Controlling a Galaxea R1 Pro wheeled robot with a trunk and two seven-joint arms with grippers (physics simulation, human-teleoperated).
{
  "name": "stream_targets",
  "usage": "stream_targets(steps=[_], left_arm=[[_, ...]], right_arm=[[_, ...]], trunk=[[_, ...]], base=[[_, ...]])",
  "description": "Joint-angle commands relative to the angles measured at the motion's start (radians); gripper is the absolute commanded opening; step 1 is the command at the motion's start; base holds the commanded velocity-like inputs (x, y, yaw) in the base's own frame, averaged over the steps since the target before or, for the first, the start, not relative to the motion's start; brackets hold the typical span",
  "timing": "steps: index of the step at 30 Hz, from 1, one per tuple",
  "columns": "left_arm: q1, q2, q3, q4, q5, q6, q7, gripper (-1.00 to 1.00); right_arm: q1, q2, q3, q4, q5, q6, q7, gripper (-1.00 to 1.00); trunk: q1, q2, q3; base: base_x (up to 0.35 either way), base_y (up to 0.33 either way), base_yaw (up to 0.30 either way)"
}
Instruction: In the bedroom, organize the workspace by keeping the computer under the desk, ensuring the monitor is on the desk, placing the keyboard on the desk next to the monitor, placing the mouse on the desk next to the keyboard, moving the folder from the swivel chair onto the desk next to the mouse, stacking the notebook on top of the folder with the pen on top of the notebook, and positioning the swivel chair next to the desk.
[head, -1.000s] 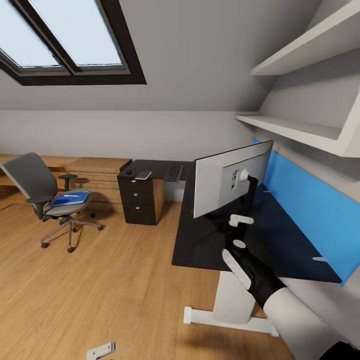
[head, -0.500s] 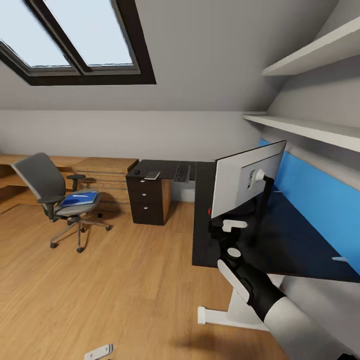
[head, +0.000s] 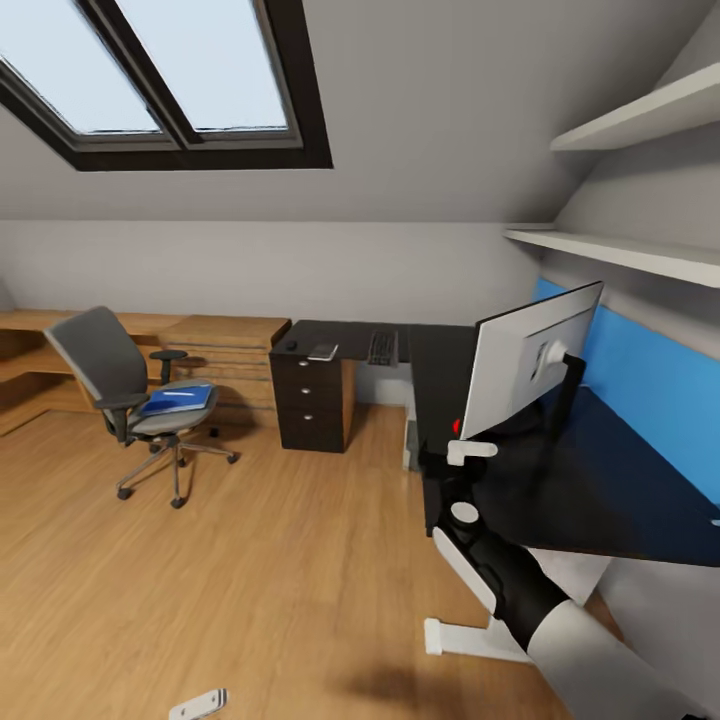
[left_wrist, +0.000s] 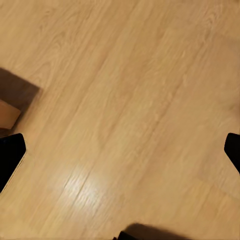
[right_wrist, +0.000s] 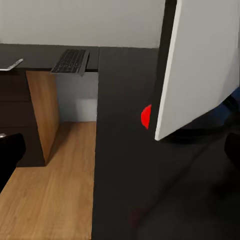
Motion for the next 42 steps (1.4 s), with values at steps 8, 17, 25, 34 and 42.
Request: stream_targets(steps=[8,17,25,34,42], left_arm=[[-0.001,0.000,-0.010,-0.001,0.009,-0.004,0.007,1.00],[-0.001,-0.001,-0.011,-0.002,0.009,-0.005,0.007,1.00],[-0.001,-0.003,-0.013,-0.001,0.011,-0.004,0.007,1.00],[-0.001,-0.004,-0.009,0.025,0.029,-0.001,0.007,1.00],[-0.001,-0.019,-0.010,0.030,0.045,-0.001,0.007,1.00]], right_arm=[[0.001,0.019,0.050,-0.003,0.088,-0.092,-0.262,1.00],[-0.001,0.077,0.082,-0.003,0.179,-0.105,-0.334,1.00],[-0.004,0.088,0.074,-0.004,0.193,-0.094,-0.338,1.00],[-0.005,0.086,0.071,0.034,0.197,-0.097,-0.337,1.00],[-0.005,0.083,0.073,0.039,0.197,-0.093,-0.335,1.00]], trunk=[[0.000,-0.001,-0.001],[-0.019,0.034,0.015],[-0.049,0.090,0.040],[-0.084,0.153,0.068],[-0.115,0.209,0.093]], base=[[0.128,0.150,0.000],[0.016,0.017,0.000],[0.001,0.002,0.000],[0.000,0.000,0.000],[0.000,0.000,0.000]])
